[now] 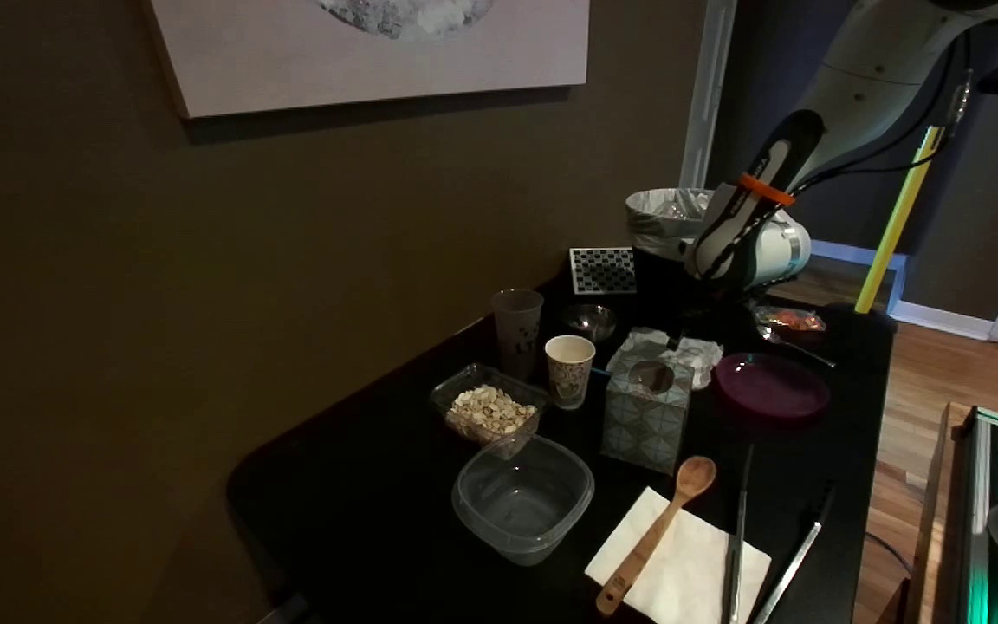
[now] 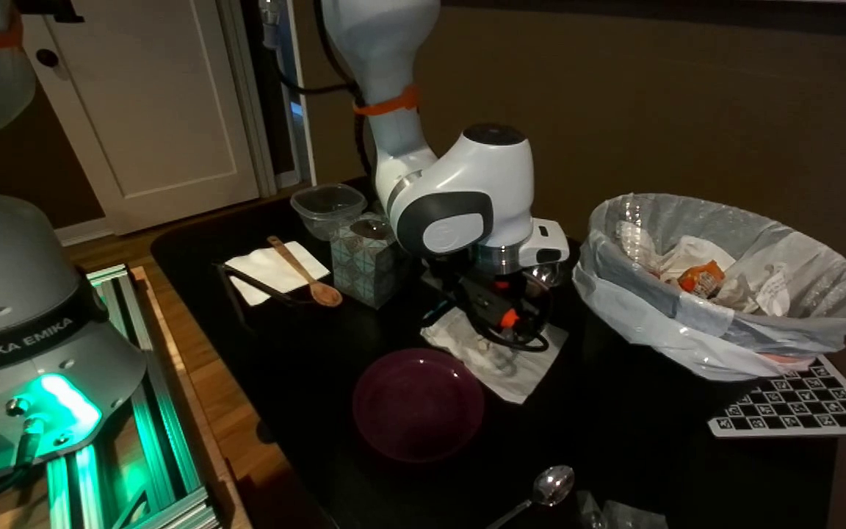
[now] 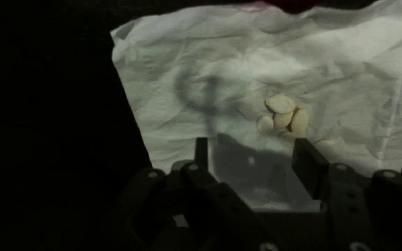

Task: Put some contents from the bowl onto the white towel, then put the towel in the bin

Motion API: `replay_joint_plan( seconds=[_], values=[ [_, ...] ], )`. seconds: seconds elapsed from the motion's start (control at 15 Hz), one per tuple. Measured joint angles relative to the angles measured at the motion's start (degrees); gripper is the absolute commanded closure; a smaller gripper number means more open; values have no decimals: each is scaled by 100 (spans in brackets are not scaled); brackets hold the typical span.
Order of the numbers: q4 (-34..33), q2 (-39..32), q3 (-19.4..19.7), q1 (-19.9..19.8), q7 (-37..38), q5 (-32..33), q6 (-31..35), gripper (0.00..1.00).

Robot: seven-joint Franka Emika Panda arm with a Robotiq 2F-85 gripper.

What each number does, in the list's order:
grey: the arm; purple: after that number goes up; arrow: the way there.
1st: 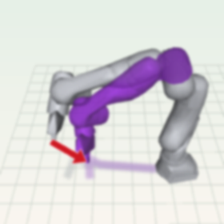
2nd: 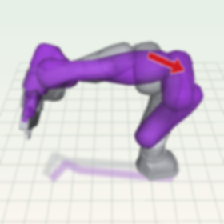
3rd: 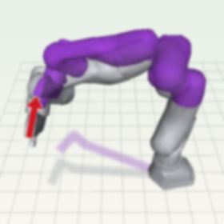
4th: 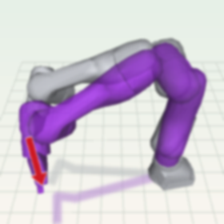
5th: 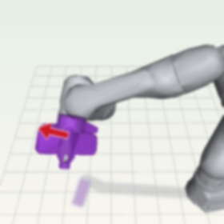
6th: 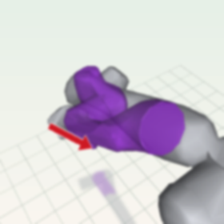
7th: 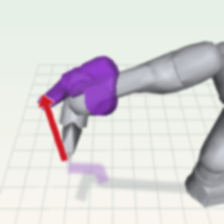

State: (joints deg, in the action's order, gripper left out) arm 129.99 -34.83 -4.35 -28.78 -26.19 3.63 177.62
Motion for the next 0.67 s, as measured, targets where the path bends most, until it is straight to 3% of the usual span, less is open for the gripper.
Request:
replay_joint_plan(
  seconds=[0.07,0.13,0.2,0.47,0.67],
  values=[
    [-2,0,-4,0,1,2,0,36],
    [-5,0,-10,0,2,2,0,29],
    [-10,1,-15,0,10,2,0,29],
    [-20,63,171,146,197,2,-61,1],
    [-13,228,769,574,521,2,-493,0]
  ],
)
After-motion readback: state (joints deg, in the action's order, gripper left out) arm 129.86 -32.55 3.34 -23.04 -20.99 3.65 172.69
